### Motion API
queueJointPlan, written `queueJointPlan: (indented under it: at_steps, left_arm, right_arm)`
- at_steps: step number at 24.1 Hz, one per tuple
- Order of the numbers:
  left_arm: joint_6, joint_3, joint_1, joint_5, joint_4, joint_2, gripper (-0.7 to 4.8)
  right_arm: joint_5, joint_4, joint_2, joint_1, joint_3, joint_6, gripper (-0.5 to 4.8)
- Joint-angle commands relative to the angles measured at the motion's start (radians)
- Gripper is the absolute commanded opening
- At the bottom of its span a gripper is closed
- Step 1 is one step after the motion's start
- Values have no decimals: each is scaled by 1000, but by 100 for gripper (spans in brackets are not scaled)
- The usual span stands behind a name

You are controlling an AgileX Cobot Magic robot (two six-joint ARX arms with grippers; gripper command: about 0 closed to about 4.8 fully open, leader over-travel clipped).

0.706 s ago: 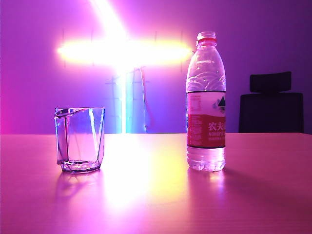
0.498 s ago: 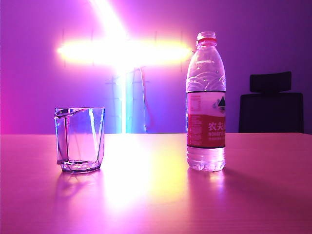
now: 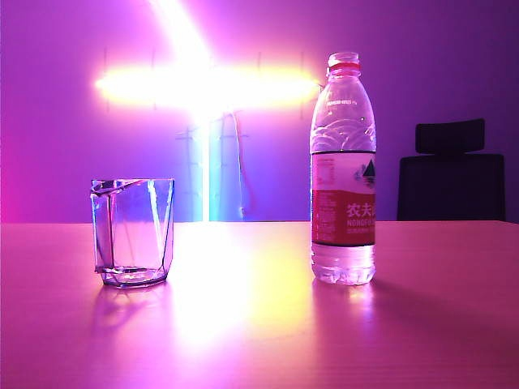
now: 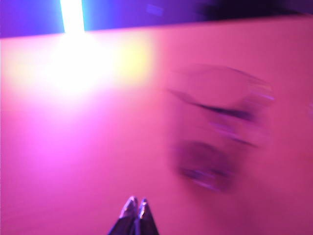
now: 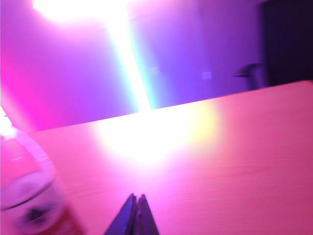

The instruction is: Pick up the mineral water bottle on the table and pour water into the mug until it's half full.

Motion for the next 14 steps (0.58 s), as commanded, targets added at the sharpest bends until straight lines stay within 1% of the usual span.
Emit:
queueJointPlan:
  at_steps: [1,4,5,7,8,9,10,11,12,13,14]
  left_arm:
    - [-3,4,-188,6,13,44,-2]
    - [-3,4,-311,27,13,77,-2]
    - [-3,4,-332,40,13,86,-2]
    - [-3,4,-349,84,13,95,-2]
    - [-3,4,-349,109,13,93,-2]
    - [-3,4,-349,109,14,92,-2]
    - [-3,4,-349,109,13,92,-2]
    - [-3,4,-349,109,13,92,-2]
    - [-3,4,-349,109,13,92,-2]
    - [-3,4,-349,109,13,91,-2]
    - [-3,4,-349,109,13,87,-2]
  right_arm:
    - [-111,0,0,2,32,23,5]
    - [-147,-39,3,10,80,28,14]
    - [-159,-46,5,16,95,28,14]
    - [-190,-47,21,35,126,28,30]
    - [-209,-51,55,64,150,27,53]
    - [-211,-56,77,82,161,27,79]
    - [-211,-56,103,104,167,23,118]
    - [-210,-51,140,134,171,11,183]
    - [-200,-31,208,187,172,-28,355]
    - [-182,-18,254,222,172,-54,469]
    - [-140,13,336,283,172,-87,479]
